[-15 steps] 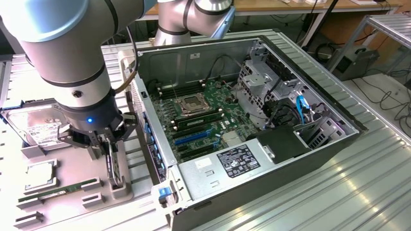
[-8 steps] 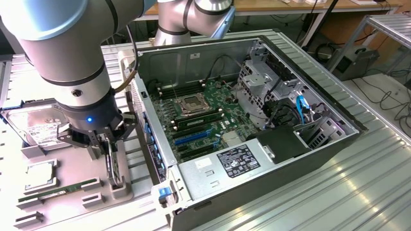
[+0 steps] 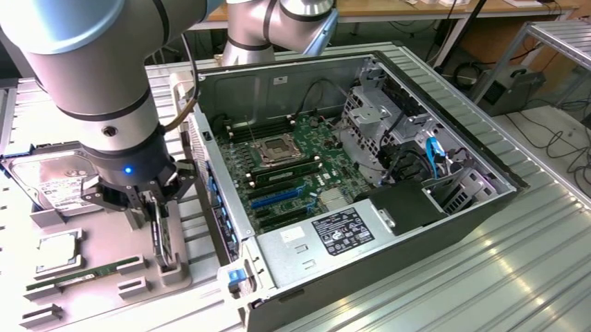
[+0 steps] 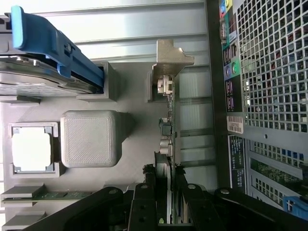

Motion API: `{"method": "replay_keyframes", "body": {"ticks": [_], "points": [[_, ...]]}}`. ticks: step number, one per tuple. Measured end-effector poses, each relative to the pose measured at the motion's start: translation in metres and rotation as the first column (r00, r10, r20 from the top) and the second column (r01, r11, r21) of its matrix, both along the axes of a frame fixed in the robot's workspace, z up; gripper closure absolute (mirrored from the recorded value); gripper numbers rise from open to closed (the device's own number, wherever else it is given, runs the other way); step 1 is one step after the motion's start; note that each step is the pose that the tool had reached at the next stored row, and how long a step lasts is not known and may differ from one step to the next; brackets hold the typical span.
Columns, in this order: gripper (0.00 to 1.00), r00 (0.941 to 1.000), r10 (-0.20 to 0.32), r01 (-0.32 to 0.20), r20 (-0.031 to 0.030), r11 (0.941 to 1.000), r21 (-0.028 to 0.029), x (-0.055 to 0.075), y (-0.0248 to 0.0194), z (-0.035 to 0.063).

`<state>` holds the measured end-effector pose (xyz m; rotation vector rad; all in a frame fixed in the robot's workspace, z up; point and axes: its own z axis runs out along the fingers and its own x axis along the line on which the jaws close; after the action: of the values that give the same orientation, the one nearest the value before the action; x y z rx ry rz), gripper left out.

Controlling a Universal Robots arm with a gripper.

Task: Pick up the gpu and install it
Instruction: 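Pick up the gpu and move the gpu toward the slot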

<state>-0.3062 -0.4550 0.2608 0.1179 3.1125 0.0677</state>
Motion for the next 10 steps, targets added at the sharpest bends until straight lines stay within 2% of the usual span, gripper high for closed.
{"method": "replay_keyframes", "body": {"ticks": [10], "points": [[0.74, 1.0, 0.0, 0.0, 0.0, 1.0, 0.0, 0.0, 0.0, 0.0031]]}}
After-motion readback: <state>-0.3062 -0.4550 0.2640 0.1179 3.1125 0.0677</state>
